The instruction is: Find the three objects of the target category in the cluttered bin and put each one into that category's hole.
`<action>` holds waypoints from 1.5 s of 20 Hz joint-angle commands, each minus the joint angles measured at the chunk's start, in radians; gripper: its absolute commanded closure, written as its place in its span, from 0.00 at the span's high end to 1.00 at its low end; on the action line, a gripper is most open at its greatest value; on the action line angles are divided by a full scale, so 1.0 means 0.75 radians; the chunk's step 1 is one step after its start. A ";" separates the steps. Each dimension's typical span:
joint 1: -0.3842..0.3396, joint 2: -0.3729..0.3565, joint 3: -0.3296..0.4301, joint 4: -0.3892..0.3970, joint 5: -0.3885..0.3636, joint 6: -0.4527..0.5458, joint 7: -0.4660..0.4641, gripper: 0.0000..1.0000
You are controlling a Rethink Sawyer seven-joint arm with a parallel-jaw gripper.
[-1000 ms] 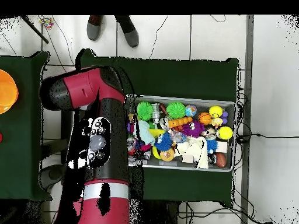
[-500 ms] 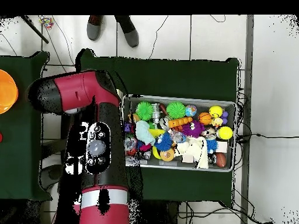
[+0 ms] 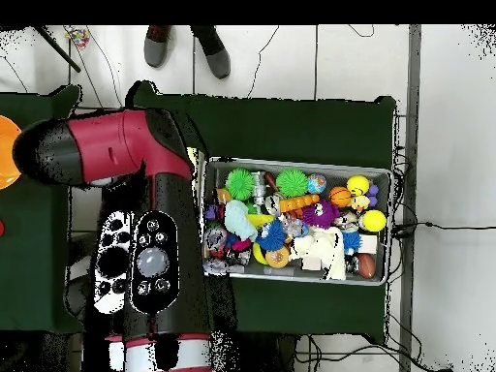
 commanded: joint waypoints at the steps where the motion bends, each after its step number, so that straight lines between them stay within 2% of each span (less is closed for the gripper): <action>1: -0.051 0.069 0.096 0.081 0.019 0.080 0.082 0.00; 4: -0.068 0.146 0.107 0.036 0.003 0.013 0.077 0.00; 9: -0.074 0.167 0.091 -0.047 -0.007 0.058 0.074 0.00; 10: -0.068 0.163 0.075 -0.042 -0.008 0.058 0.093 1.00; 14: -0.065 0.168 0.063 -0.037 -0.014 0.064 0.100 1.00; 17: -0.058 0.138 0.051 -0.013 -0.011 0.084 0.104 1.00; 22: -0.022 0.029 0.013 -0.057 0.018 0.271 0.150 1.00; 28: 0.019 -0.039 -0.007 0.051 0.030 0.264 0.231 1.00; 30: 0.024 -0.034 -0.007 0.065 0.027 0.249 0.238 1.00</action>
